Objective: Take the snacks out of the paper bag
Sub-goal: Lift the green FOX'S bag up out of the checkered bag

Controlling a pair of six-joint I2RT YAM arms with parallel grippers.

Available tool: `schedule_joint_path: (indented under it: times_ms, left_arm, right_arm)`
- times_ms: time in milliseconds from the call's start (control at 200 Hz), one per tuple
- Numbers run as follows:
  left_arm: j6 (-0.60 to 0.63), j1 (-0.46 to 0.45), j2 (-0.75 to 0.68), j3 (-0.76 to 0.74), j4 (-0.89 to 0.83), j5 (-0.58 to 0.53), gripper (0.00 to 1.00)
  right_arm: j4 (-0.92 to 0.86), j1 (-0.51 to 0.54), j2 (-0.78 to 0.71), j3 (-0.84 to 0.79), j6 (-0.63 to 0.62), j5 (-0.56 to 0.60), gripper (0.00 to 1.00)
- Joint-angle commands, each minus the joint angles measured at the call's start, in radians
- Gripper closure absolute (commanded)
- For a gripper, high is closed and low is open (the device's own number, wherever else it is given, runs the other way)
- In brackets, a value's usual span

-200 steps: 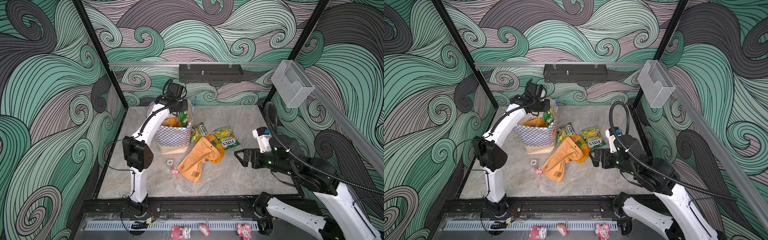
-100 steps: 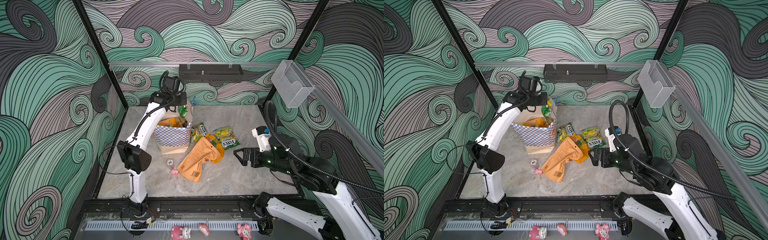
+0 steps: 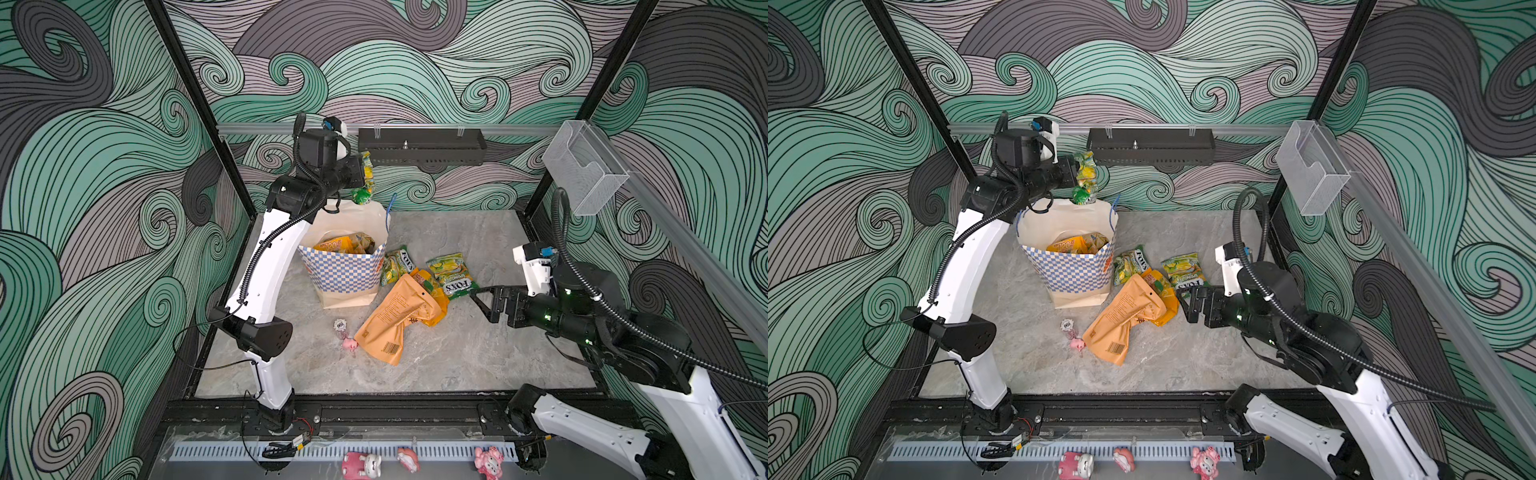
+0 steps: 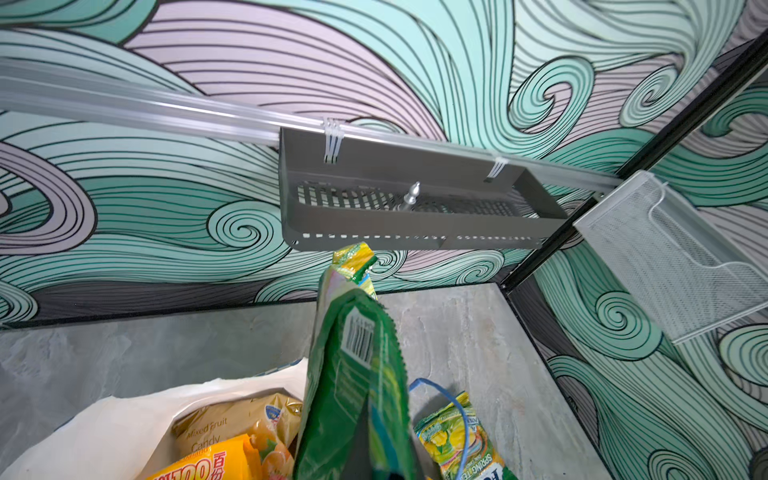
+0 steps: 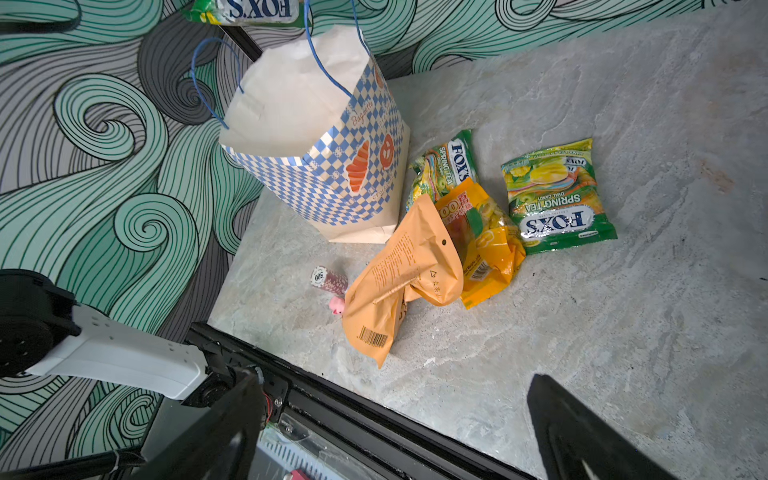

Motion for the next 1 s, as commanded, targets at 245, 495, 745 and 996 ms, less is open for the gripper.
schedule_joint_path:
  times_ms: [245,495,745,996]
  left_arm:
    - [-0.082,-0.066,-0.068,0.116,0.148,0.071,1.00]
    - [-0.078,-0.153,-0.067,0.159,0.205,0.064,1.00]
    - [-0.066,-0.248,-0.046,0.177,0.221,0.044,1.00]
    - [-0.072,-0.323,-0.010,0.180,0.219,0.036,1.00]
  right_arm:
    - [0.119,0.006,-0.033,0.022,0.013,0.109,0.01]
    - [0.131,0.006,-0.063,0.002,0.015,0.156,0.01]
    - [0.132,0.006,-0.100,-0.023,0.026,0.217,0.01]
    - [0.140,0.006,-0.157,-0.055,0.024,0.290,0.01]
